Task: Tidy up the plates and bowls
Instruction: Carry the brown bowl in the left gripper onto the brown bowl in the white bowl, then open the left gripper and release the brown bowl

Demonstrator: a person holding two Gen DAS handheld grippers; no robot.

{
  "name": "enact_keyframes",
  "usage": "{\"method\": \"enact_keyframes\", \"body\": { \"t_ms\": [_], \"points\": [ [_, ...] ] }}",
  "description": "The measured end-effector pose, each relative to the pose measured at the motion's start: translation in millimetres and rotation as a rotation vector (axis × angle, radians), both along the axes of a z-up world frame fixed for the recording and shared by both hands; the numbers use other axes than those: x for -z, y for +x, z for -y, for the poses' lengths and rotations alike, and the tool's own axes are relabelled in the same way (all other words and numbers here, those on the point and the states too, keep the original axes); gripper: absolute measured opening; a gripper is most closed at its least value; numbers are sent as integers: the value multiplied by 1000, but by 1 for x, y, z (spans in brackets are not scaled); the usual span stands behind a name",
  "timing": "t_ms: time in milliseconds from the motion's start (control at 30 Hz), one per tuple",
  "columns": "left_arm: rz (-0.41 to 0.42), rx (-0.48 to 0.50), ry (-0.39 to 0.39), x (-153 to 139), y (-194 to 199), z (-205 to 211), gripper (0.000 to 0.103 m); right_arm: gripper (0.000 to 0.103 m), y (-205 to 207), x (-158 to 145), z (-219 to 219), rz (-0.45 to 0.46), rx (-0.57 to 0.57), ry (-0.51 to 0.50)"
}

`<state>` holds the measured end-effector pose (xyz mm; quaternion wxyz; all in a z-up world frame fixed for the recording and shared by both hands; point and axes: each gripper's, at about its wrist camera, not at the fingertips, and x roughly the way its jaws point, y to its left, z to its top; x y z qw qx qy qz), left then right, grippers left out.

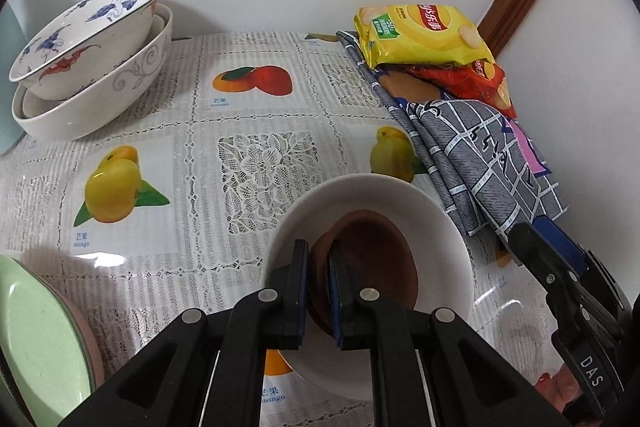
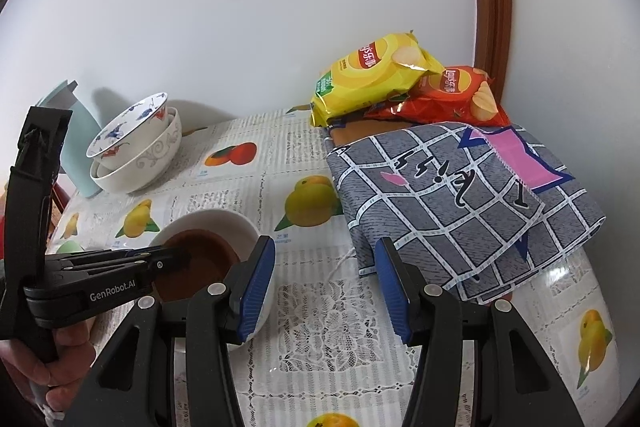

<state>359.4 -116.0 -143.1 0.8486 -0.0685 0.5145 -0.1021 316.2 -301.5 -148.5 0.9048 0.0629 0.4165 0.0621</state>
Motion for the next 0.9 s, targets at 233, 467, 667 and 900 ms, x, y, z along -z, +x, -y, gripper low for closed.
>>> {"method": "enact_keyframes", "body": {
  "t_ms": [233,467,667,900],
  "points": [
    [13,58,-22,-8,-6,1,29,52,-1,0,-8,-8,-15,-12],
    [78,41,31,-31,-19,-3,39,52,-9,-11,-12,14,-15,-15],
    [88,-5,49,-35,-25,-15,39,52,-17,-23,-13,31,-17,-16],
    [50,-62,83,-24,-34,-25,39,52,-24,-22,-13,-22,-31,-6]
  ]
}}
